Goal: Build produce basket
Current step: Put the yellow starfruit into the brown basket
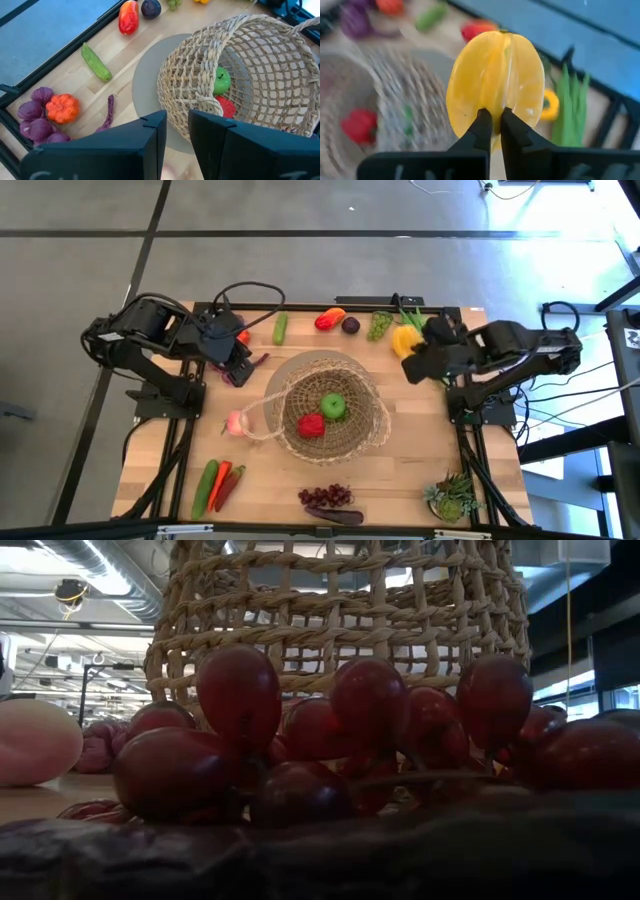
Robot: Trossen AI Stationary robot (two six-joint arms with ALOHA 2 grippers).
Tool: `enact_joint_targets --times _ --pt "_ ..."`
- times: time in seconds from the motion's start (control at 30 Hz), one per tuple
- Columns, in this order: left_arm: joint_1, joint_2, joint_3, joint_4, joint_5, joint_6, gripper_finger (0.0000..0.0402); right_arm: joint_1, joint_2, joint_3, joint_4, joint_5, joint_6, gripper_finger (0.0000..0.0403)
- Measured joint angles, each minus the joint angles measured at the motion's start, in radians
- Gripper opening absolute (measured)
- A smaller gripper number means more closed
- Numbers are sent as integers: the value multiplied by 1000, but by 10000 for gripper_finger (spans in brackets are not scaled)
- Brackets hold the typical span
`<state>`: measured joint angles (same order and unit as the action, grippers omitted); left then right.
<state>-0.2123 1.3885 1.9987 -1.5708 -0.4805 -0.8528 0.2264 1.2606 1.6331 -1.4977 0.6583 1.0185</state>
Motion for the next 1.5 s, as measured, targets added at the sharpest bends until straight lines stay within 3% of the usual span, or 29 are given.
enact_joint_targets --times 0.13,0.27,0.4,1.03,1.5 --pt "0 0 0 0 0 0 69 0 0 18 230 39 -195 11" --pt "0 0 0 0 -1 0 69 0 27 16 496 -42 -416 11" --pt "1 0 0 0 -9 0 69 0 93 15 628 -158 -521 11" --pt "1 0 0 0 -9 26 69 -73 468 14 688 -601 -636 11" --pt "1 0 0 0 -8 25 69 -141 663 17 804 -558 -833 11"
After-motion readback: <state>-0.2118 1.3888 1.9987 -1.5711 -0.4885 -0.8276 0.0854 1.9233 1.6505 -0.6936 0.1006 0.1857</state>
